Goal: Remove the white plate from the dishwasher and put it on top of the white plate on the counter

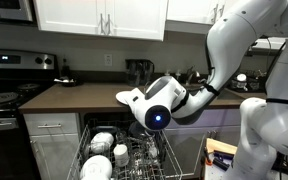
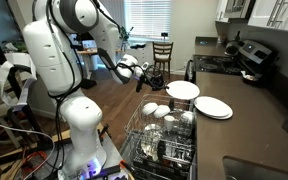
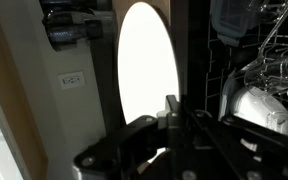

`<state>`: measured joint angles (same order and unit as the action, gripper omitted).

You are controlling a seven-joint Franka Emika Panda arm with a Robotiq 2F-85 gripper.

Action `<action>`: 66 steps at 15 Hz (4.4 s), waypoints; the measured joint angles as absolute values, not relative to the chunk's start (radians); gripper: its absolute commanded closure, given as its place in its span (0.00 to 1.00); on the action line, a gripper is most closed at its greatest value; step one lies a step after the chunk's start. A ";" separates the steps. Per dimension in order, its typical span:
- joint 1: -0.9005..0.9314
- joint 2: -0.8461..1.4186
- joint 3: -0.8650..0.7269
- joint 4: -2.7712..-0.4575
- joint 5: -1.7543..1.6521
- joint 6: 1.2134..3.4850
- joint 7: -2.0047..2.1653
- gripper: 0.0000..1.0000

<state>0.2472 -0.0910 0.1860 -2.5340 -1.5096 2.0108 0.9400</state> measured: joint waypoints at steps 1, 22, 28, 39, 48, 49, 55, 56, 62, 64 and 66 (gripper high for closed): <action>0.242 -0.104 0.177 -2.541 -1.520 2.035 0.939 0.99; 0.157 -0.192 0.053 -2.567 -1.570 2.249 0.908 0.99; 0.157 -0.168 0.051 -2.562 -1.567 2.250 0.909 0.99; 0.113 -0.063 0.020 -2.402 -1.567 2.321 0.896 0.99; 0.058 0.000 -0.004 -2.335 -1.562 2.450 0.870 0.99; 0.055 0.003 -0.004 -2.335 -1.562 2.453 0.870 0.99; 0.041 0.017 -0.015 -2.335 -1.562 2.456 0.867 0.99; 0.039 0.020 -0.018 -2.335 -1.562 2.456 0.866 0.99; 0.031 0.027 -0.013 -2.337 -1.561 2.462 0.833 0.95; 0.041 0.030 0.007 -2.345 -1.561 2.463 0.824 0.95; 0.046 0.031 0.015 -2.348 -1.561 2.463 0.822 0.95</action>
<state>0.0461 0.0312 0.0153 -2.3477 -1.5611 2.4630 0.8219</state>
